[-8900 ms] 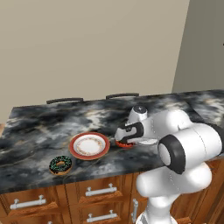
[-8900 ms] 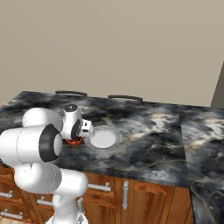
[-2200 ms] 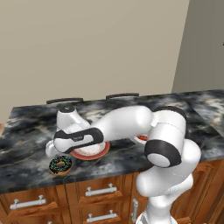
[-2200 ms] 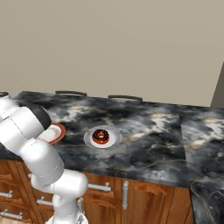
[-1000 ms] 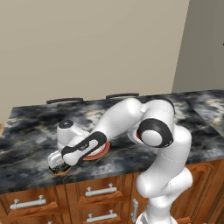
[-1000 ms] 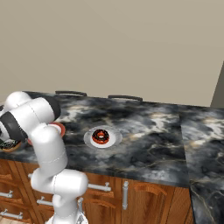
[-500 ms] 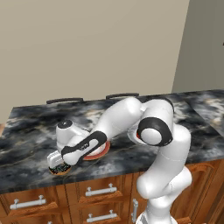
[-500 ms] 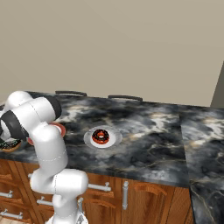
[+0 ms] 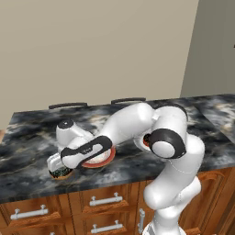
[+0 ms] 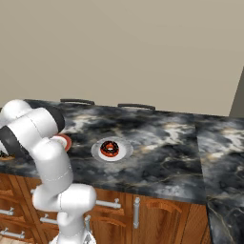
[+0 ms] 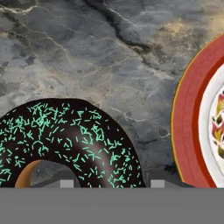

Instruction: Place the pastries on the plates.

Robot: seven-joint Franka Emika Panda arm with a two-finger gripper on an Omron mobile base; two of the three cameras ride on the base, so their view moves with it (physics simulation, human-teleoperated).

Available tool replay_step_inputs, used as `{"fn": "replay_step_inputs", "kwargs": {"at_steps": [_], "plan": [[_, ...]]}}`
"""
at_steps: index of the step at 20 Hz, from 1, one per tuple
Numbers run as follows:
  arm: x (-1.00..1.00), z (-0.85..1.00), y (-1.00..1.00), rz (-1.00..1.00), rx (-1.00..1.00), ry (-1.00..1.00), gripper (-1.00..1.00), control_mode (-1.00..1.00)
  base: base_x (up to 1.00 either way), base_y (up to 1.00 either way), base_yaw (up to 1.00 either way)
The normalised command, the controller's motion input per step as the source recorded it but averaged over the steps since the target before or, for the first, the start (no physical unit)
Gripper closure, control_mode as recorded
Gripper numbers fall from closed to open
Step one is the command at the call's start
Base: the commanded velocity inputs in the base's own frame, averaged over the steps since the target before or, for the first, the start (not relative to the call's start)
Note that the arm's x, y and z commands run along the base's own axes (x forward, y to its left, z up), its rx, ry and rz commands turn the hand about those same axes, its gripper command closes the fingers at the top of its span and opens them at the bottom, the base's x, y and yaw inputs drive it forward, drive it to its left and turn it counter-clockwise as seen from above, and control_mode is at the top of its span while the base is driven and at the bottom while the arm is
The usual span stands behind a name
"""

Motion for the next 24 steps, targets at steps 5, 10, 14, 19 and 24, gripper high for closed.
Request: {"fn": "replay_step_inputs", "kwargs": {"at_steps": [5, 10, 14, 19, 24], "plan": [[-0.06, 0.86, -0.11, -0.01, 0.01, 0.0, 1.0, -1.0, 0.0, 0.0, 0.0], [-0.04, 0.89, -0.42, -0.04, 0.01, 0.01, 1.0, -1.0, 0.0, 0.0, 0.0], [0.36, 0.15, -0.48, -0.06, -0.01, 0.01, 1.0, -1.0, 0.0, 0.0, 0.0], [0.59, -0.06, -0.71, -0.04, 0.0, 0.0, 1.0, -1.0, 0.0, 0.0, 0.0], [0.29, -0.05, -0.6, -0.03, 0.0, 0.0, 1.0, -1.0, 0.0, 0.0, 0.0]]}}
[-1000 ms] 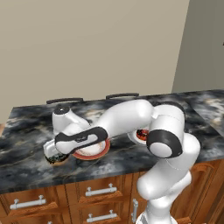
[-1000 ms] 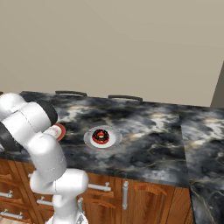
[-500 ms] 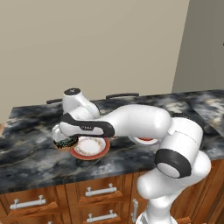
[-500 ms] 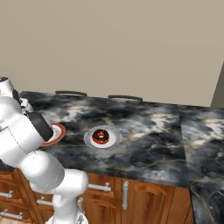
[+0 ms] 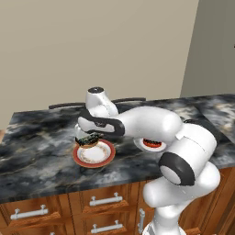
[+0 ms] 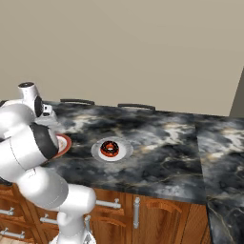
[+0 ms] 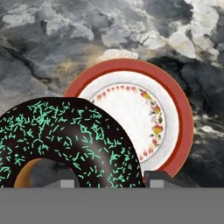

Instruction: Place the pastries on the plates.

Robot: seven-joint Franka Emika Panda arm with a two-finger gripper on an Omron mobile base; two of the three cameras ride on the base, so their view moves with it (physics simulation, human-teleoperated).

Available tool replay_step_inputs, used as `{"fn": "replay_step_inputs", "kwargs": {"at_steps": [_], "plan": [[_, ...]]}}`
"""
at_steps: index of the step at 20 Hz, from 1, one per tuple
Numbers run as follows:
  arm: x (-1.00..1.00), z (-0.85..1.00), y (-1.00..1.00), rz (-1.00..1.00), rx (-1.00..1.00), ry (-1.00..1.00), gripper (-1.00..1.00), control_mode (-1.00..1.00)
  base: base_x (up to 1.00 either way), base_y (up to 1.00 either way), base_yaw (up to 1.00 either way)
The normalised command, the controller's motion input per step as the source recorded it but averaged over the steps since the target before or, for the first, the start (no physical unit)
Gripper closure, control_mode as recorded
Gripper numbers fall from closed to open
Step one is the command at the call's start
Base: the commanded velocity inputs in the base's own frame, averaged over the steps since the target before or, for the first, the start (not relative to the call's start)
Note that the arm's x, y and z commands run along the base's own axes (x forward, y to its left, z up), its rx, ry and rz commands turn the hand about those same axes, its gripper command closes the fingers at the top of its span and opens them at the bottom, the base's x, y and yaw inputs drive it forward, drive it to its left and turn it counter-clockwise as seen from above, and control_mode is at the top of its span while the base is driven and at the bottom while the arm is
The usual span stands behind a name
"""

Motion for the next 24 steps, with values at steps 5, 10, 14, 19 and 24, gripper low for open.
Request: {"fn": "replay_step_inputs", "kwargs": {"at_steps": [5, 10, 14, 19, 24], "plan": [[0.0, -0.26, -0.35, 0.0, 0.0, 0.0, 1.0, -1.0, 0.0, 0.0, 0.0], [0.0, -0.51, -0.01, 0.0, 0.0, -0.06, 1.0, -1.0, 0.0, 0.0, 0.0], [0.13, -0.41, 0.0, 0.0, 0.0, -0.09, 1.0, -1.0, 0.0, 0.0, 0.0], [0.34, 0.0, 0.0, 0.0, 0.0, -0.02, 1.0, -1.0, 0.0, 0.0, 0.0], [0.13, -0.1, 0.0, 0.0, 0.0, 0.0, 1.0, -1.0, 0.0, 0.0, 0.0]]}}
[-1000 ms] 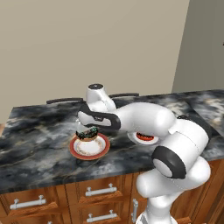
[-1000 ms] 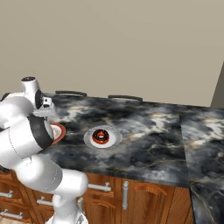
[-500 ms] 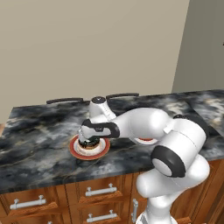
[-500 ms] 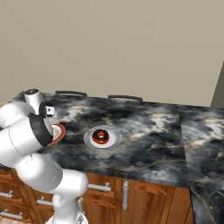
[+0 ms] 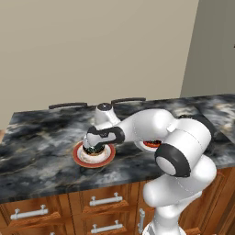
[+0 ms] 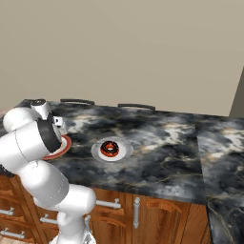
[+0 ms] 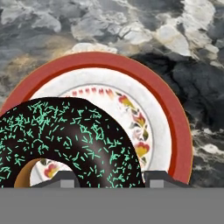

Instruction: Place the pastries on the plates.

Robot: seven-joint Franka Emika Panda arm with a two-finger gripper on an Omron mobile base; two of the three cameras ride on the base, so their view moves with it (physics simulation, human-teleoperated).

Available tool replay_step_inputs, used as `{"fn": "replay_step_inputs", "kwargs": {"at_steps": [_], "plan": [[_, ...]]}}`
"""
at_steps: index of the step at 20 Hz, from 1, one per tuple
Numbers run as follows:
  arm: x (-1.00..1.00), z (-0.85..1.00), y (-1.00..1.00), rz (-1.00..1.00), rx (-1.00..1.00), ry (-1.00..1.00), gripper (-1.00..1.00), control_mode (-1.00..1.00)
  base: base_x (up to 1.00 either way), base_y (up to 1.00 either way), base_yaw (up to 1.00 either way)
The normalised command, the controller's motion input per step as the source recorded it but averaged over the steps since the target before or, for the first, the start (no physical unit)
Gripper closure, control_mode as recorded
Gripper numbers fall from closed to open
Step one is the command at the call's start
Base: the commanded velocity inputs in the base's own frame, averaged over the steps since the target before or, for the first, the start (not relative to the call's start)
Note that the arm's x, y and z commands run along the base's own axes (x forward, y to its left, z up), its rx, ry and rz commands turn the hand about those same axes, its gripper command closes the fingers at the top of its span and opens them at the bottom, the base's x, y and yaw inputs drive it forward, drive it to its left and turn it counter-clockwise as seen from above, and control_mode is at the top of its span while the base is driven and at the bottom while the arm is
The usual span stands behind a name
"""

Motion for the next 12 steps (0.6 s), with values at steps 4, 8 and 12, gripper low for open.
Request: {"fn": "replay_step_inputs", "kwargs": {"at_steps": [4, 8, 12], "plan": [[0.0, -0.3, 0.0, 0.0, 0.0, 0.0, 1.0, -1.0, 0.0, 0.0, 0.0], [0.0, -0.34, 0.0, 0.0, 0.0, 0.0, 1.0, -1.0, 0.0, 0.0, 0.0], [0.02, -0.23, -0.04, 0.0, 0.0, -0.02, 1.0, -1.0, 0.0, 0.0, 0.0]]}}
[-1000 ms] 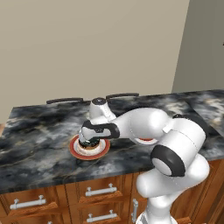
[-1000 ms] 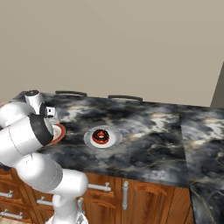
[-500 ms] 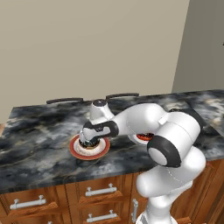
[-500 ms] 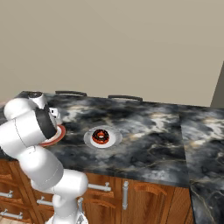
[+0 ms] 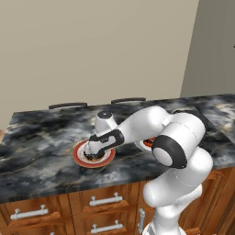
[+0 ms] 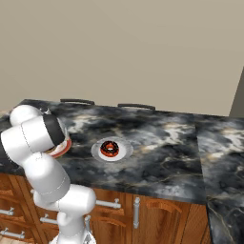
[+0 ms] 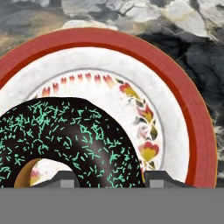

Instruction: Place the pastries on the plates.

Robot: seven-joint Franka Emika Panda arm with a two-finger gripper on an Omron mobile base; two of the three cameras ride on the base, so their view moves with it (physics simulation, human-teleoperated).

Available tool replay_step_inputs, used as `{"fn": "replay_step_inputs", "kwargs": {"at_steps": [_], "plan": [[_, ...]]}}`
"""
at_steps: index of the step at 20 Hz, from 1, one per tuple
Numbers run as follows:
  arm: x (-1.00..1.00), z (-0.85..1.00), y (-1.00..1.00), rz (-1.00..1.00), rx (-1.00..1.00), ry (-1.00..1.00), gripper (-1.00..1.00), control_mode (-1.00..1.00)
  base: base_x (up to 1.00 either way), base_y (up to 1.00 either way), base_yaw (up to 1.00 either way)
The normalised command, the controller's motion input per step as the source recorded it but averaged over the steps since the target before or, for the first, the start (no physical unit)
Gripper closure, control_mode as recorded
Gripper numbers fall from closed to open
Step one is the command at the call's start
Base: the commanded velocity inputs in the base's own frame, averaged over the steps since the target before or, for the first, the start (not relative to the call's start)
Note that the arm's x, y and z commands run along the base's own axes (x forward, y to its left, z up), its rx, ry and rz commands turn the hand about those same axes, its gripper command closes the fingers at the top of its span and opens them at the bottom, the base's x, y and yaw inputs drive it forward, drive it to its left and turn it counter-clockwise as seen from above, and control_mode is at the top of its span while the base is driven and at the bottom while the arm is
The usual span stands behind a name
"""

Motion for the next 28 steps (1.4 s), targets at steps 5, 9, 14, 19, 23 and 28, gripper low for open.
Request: {"fn": "replay_step_inputs", "kwargs": {"at_steps": [5, 9, 14, 19, 23, 28], "plan": [[0.05, 0.0, -0.03, 0.0, 0.0, -0.02, 1.0, -1.0, 0.0, 0.0, 0.0], [0.0, 0.0, 0.0, 0.0, 0.0, 0.0, -1.0, -1.0, 0.0, 0.0, 0.0], [0.06, 0.0, 0.0, 0.0, 0.0, 0.0, -1.0, -1.0, 0.0, 0.0, 0.0], [0.09, 0.16, 0.0, 0.0, 0.0, 0.0, -1.0, -1.0, 0.0, 0.0, 0.0], [0.0, 0.63, 0.0, 0.0, 0.0, -0.07, -1.0, -1.0, 0.0, 0.0, 0.0], [-0.22, 0.67, 0.0, 0.02, 0.01, -0.11, -1.0, -1.0, 0.0, 0.0, 0.0]]}}
